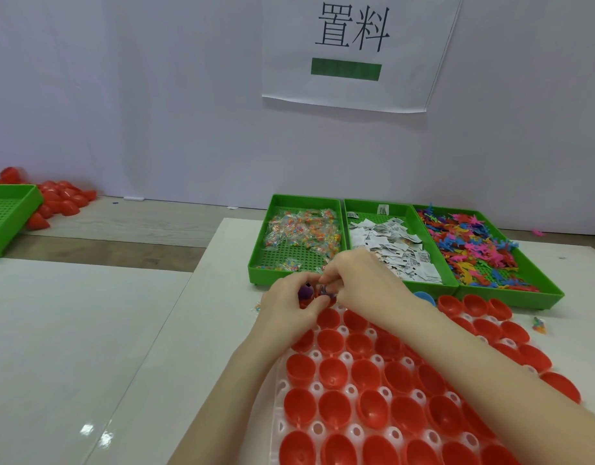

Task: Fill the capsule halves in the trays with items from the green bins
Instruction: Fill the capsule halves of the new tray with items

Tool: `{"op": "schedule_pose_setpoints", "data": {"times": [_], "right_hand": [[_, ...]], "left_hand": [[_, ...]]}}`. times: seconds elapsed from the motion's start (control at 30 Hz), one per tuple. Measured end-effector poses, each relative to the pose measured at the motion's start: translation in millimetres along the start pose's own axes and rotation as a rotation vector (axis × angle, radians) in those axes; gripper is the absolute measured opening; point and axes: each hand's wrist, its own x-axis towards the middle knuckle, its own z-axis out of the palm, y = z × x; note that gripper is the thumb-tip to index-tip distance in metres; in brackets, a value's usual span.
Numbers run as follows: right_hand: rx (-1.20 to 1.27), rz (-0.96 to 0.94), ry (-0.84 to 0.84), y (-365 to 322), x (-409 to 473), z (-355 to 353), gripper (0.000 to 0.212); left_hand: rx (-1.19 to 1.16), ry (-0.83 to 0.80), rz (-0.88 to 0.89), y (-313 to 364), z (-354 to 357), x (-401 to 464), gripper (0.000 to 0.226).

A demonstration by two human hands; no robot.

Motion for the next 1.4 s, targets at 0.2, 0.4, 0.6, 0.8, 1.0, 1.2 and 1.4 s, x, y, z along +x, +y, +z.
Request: {"op": "schedule_pose_setpoints", "data": {"times": [0.2,0.4,0.6,0.8,1.0,1.2,1.4], "right_hand": [[0.055,-0.011,-0.028,1,1,-5,0.015],[-0.188,-0.149,-0.076,0,4,-6,0.012],[-0.009,-0.074,-0.201,2,7,-13,0.031],[-0.031,-0.032,-0.064,10,-2,-25,0.022],[0.085,0.115,0.236,46,-6,-48,0.019],[0.007,0.633,0.269,134,-23,-50,0.038],[0.228,0.741,0.119,167,-42,-44,0.034]], "left_hand": [[0.013,-0.002,0.019,0,-2,0,0.025],[0.016,0.001,0.029,1,-1,0,0.019],[0.08,-0.038,0.043,4,-3,0,0.015],[0.21,-0.019,0.029,3,-4,1,0.027],[0.2,0.0,0.068,2,-6,1,0.032],[-0.107,0.193,0.057,4,-20,5,0.019],[0.242,0.312,-0.037,-18,-40,16,0.029]]}}
